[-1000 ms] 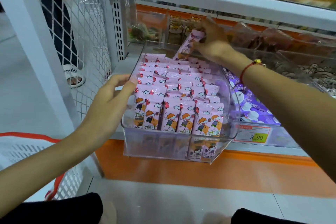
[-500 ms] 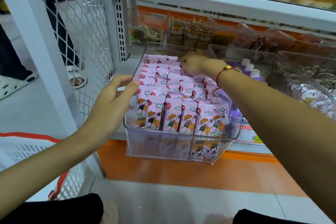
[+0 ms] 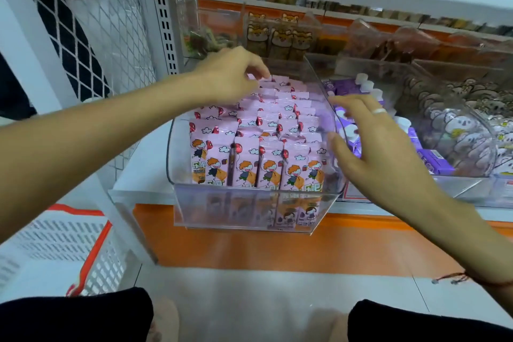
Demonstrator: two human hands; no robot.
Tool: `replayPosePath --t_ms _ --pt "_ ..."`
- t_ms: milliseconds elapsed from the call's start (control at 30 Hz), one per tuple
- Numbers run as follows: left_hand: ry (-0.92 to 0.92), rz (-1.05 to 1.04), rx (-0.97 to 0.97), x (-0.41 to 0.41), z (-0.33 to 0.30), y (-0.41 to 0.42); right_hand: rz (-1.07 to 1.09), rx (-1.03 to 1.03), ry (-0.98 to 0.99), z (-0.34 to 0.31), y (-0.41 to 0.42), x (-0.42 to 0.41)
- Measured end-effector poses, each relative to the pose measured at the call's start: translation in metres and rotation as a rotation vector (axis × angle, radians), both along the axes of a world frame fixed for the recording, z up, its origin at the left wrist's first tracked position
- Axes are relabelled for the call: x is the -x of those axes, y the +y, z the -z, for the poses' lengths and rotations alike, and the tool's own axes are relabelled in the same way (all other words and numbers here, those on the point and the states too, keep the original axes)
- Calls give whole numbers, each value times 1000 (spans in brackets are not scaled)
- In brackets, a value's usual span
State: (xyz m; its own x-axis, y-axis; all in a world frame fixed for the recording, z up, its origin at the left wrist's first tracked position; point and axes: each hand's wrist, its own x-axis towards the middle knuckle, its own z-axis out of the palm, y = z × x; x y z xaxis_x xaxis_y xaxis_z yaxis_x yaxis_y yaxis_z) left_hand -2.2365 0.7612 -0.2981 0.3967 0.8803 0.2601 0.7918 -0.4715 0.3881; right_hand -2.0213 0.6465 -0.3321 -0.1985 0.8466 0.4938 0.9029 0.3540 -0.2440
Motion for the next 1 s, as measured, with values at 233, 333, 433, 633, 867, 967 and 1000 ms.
replayPosePath --t_ms 233,333,433,633,867,967,1000 --pt "147 -97 172 -18 20 55 2 72 206 8 -6 -2" --pt "35 -124 197 -23 21 60 -2 99 240 7 -6 -4" --pt "-45 -202 237 -29 22 62 -13 126 276 8 -4 -2" --pt "-694 -420 201 -36 4 56 -10 122 286 9 -4 -3" --pt "-1378 -457 280 -33 -18 14 18 105 338 -3 -1 -2" --pt "-1407 -360 340 -32 -20 -38 14 59 470 -19 -7 0" --pt "-1368 -309 357 -32 -19 -57 -17 61 520 -24 -12 2"
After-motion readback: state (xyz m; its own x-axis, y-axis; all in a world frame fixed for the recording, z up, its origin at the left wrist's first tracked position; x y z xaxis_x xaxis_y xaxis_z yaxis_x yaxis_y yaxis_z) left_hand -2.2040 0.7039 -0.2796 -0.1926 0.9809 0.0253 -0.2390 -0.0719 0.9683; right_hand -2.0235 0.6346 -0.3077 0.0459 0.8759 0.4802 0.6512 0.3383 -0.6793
